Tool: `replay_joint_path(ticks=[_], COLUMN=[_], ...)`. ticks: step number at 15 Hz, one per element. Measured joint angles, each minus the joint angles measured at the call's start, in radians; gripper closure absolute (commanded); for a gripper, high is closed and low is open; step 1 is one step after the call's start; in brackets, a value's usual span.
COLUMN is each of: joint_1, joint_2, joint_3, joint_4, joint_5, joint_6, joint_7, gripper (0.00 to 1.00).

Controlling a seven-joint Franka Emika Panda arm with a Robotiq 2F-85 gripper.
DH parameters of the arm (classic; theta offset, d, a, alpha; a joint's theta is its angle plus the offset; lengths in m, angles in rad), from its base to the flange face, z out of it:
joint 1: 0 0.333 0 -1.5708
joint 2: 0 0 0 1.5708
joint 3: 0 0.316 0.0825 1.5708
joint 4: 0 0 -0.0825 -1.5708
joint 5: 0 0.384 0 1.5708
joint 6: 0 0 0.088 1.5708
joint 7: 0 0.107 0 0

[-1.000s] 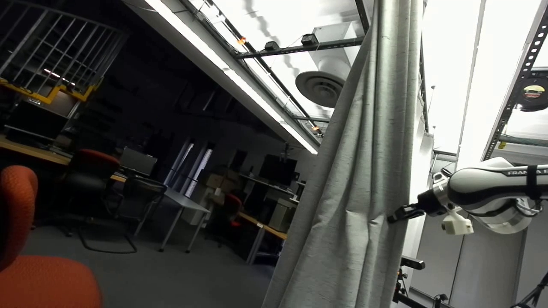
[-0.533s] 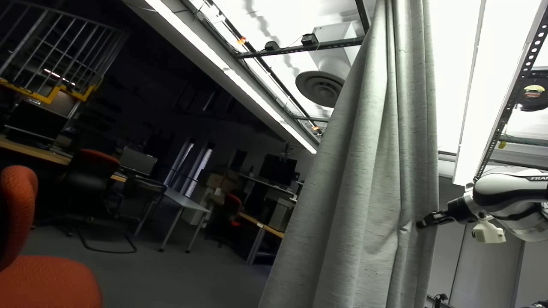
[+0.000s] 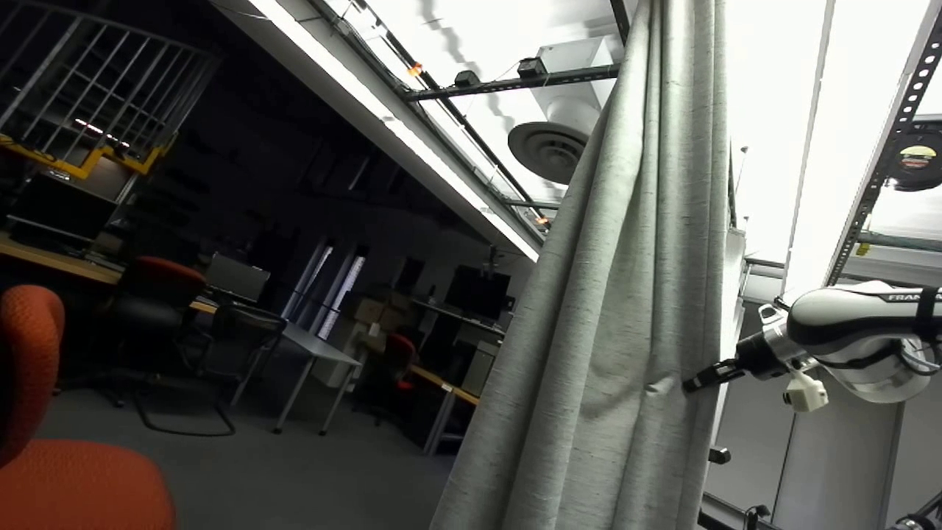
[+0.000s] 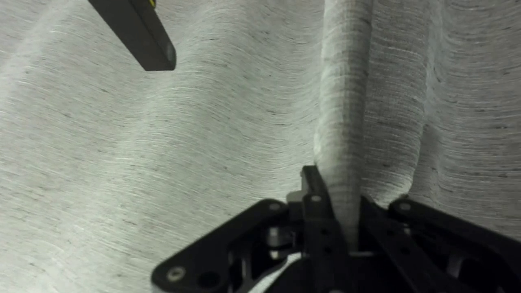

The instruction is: Open the curtain from left to right

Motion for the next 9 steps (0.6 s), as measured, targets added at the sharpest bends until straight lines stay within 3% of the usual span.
replay_joint_path(ticks=[4,9], joint_1=[0.038,0.038], joint_2=[-0.005,-0.019], joint_3=[0.038,0.089], joint_4=[-0.017,-0.036], joint_5=[0.037,0.086], joint_6=[-0.088,-0.177], joint_7=[-0.032,-0.057], gripper=[0.99,0.99])
